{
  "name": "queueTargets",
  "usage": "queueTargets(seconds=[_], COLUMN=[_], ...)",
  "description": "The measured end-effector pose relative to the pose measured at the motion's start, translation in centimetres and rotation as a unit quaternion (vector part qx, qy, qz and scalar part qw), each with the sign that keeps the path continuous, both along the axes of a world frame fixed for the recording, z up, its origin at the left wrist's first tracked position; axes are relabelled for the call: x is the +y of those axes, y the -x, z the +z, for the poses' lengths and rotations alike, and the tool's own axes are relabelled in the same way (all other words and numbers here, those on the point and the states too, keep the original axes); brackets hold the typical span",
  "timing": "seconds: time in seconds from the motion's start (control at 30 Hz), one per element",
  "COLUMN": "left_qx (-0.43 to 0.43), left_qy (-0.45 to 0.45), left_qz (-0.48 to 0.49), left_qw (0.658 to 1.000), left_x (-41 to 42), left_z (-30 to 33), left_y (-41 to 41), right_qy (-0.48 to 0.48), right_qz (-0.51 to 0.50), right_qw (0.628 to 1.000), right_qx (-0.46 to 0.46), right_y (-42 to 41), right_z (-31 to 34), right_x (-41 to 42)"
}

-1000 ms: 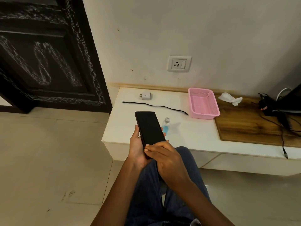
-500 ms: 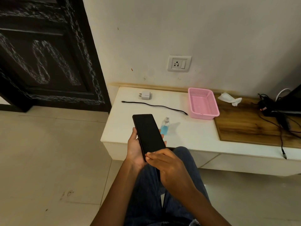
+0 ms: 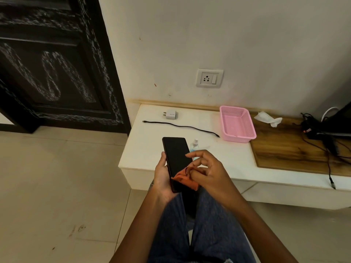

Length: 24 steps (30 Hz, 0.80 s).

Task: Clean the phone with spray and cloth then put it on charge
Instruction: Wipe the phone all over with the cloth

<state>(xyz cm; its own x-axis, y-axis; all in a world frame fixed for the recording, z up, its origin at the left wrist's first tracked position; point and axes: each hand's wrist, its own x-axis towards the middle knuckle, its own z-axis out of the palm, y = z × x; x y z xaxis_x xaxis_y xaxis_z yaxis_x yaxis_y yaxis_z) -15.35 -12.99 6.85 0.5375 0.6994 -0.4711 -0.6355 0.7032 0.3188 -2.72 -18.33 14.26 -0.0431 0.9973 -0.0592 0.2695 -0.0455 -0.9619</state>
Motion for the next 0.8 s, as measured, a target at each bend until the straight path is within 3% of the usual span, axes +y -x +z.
queueTargets(seconds=[0.1, 0.27, 0.43, 0.57, 0.8], left_qx=[0.008, 0.007, 0.015, 0.026, 0.057], left_qy=[0.008, 0.009, 0.015, 0.012, -0.018], left_qz=[-0.003, -0.006, -0.007, -0.004, -0.02], left_qw=[1.0, 1.0, 1.0, 1.0, 0.998], left_x=[0.0, -0.3, -0.5, -0.5, -0.7], left_z=[-0.2, 0.0, 0.2, 0.3, 0.0], left_y=[-0.1, -0.4, -0.6, -0.6, -1.3], right_qy=[0.01, -0.033, -0.099, -0.119, -0.04], right_qz=[0.019, -0.057, -0.096, -0.12, -0.138], right_qw=[0.999, 0.981, 0.943, 0.948, 0.957], right_qx=[-0.04, -0.182, -0.304, -0.27, -0.251], right_y=[0.1, 0.0, 0.2, 0.2, 1.2], right_z=[-0.1, -0.8, -1.3, -1.5, -1.7], right_x=[0.7, 2.0, 2.0, 1.1, 0.3])
